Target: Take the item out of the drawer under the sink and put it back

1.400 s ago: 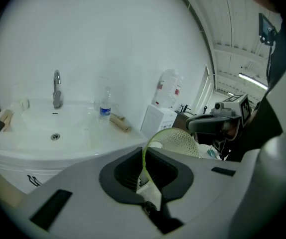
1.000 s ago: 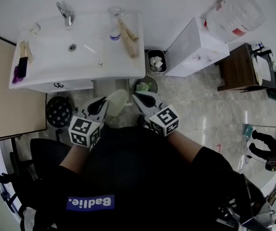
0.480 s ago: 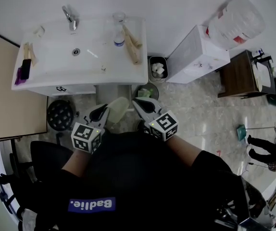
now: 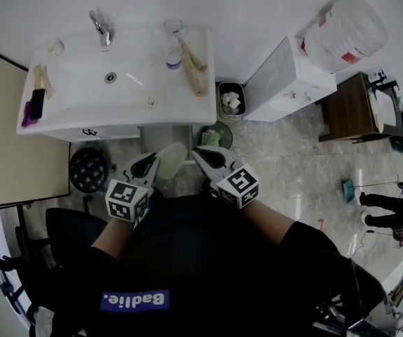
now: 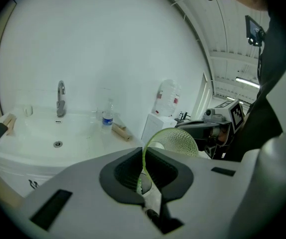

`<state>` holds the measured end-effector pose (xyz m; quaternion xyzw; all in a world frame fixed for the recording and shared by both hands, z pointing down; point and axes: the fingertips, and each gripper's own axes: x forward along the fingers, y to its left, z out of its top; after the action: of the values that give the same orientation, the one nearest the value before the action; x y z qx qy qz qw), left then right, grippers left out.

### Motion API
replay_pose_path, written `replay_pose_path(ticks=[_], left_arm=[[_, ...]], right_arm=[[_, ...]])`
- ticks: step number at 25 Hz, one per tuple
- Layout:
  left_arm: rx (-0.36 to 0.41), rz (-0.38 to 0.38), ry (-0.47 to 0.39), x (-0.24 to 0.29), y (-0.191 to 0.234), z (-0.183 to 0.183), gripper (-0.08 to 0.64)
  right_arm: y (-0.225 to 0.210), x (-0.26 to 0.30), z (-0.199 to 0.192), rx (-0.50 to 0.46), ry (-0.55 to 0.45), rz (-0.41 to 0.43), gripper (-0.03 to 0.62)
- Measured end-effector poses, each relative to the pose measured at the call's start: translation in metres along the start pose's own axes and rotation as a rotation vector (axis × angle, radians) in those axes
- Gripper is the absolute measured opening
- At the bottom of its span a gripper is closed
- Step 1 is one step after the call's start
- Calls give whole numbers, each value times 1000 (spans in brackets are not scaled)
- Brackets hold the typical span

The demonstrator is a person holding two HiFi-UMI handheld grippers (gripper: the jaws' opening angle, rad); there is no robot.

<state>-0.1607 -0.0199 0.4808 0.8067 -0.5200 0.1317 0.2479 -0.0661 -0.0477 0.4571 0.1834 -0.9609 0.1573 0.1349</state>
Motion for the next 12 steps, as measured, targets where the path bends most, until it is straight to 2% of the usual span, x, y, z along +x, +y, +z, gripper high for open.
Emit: replay_pose_path(ticks=[12], left_arm=[[10, 23, 135, 45, 26, -41, 21]], right_arm=[[-11, -14, -22, 41, 34, -21, 2]])
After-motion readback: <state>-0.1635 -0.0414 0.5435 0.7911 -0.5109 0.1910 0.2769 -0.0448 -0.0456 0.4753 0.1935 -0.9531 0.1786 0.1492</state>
